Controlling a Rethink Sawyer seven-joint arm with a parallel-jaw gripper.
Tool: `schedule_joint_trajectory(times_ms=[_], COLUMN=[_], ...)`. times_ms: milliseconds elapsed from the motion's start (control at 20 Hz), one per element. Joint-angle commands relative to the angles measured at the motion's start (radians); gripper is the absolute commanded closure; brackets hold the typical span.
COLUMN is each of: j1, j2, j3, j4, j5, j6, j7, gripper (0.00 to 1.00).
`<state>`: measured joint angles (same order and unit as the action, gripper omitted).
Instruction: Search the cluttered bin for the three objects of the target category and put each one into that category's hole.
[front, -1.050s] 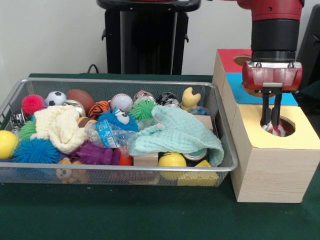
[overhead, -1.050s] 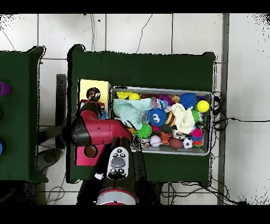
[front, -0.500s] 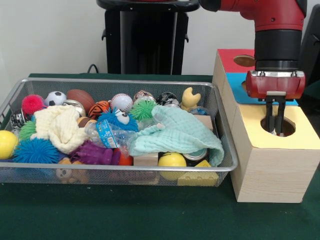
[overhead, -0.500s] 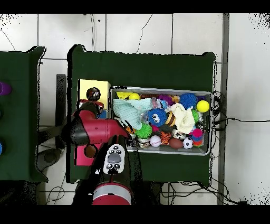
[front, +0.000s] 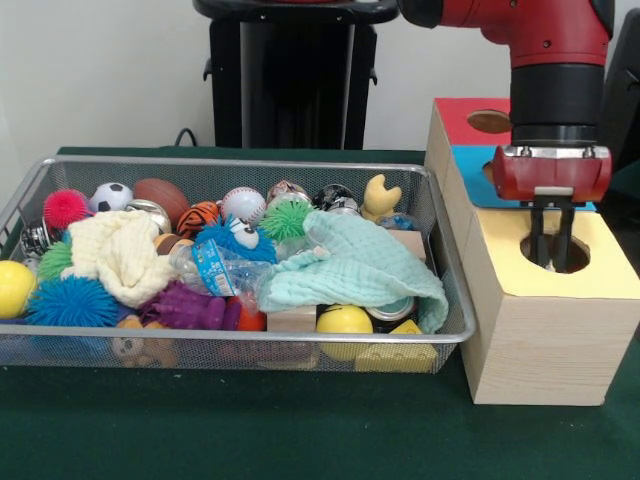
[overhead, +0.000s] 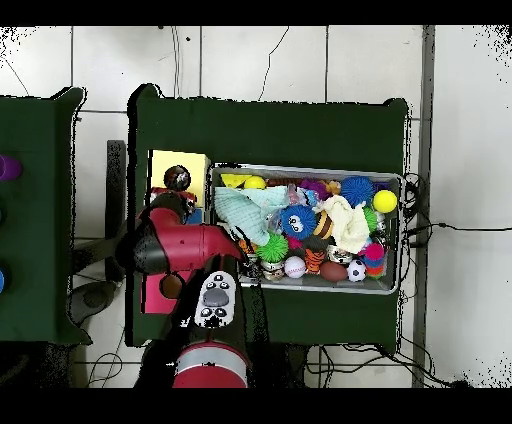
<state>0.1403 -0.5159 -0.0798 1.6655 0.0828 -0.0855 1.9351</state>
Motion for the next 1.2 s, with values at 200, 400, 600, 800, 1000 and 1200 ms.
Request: schedule_joint_trajectory(times_ms=[200,400,600,800,1000,1200], j1=[-0.001,-0.005,-0.015,-0.021,-0.024,-0.022], j2=[0.098,0.099,0.099,0.097,0.089,0.082], j3=[0.013,0.020,0.032,0.037,0.037,0.030], j4=[0.059,0.063,0.066,0.068,0.073,0.075], j5=[-0.011,-0.006,-0.009,-0.012,-0.014,-0.017], j6=[0.045,0.050,0.051,0.054,0.063,0.072], j7=[0.133,0.139,0.138,0.137,0.133,0.127], gripper=[0.00,0.00,0.00,0.00,0.00,0.00])
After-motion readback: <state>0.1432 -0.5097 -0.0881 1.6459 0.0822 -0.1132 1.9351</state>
